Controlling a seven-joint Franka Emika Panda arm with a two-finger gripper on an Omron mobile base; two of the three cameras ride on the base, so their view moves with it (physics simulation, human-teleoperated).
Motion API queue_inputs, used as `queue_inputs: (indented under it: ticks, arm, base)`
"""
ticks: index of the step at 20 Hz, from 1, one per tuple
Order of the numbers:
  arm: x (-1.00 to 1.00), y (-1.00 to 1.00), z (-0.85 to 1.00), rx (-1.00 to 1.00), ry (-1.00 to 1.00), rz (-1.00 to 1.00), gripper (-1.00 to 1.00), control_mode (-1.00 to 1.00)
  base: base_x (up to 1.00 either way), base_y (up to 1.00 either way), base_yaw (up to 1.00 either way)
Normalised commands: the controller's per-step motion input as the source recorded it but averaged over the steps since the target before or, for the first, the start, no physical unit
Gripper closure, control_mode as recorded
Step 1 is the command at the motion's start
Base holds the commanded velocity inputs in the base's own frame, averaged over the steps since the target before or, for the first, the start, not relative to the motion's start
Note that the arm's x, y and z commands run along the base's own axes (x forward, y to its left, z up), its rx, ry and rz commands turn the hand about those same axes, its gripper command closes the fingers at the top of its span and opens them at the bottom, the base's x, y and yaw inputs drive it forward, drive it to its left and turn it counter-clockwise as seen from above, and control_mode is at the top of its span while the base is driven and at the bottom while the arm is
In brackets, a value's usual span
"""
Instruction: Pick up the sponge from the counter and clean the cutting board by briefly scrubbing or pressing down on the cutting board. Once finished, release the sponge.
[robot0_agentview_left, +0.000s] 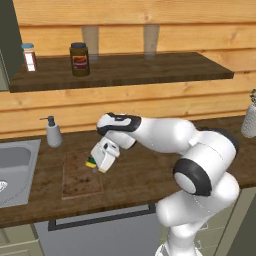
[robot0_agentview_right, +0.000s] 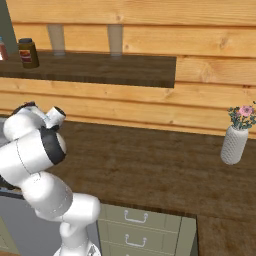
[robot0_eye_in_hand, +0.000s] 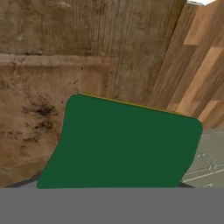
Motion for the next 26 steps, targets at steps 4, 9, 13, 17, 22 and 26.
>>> queue_inputs:
  ticks: [4,9,13,17,22,26]
  arm:
    - [-0.48,-1.0,0.0,0.0,-0.09,0.0,1.0,-1.0]
    - [-0.36,-0.99,0.0,-0.02,-0.02,-0.03,1.0,-1.0]
    - [-0.3,-1.0,0.02,-0.14,-0.04,-0.11,1.0,-1.0]
    - [-0.11,-0.96,0.0,-0.18,-0.11,-0.06,1.0,-1.0]
    - [0.0,-0.67,0.0,-0.27,-0.15,-0.05,1.0,-1.0]
    - [0.36,-0.33,0.03,-0.23,-0.06,-0.03,1.0,-1.0]
  base:
    - [0.0,0.0,0.0]
    - [0.0,0.0,0.0]
    - [0.0,0.0,0.0]
    - [0.0,0.0,0.0]
    - [0.0,0.0,0.0]
    - [0.0,0.0,0.0]
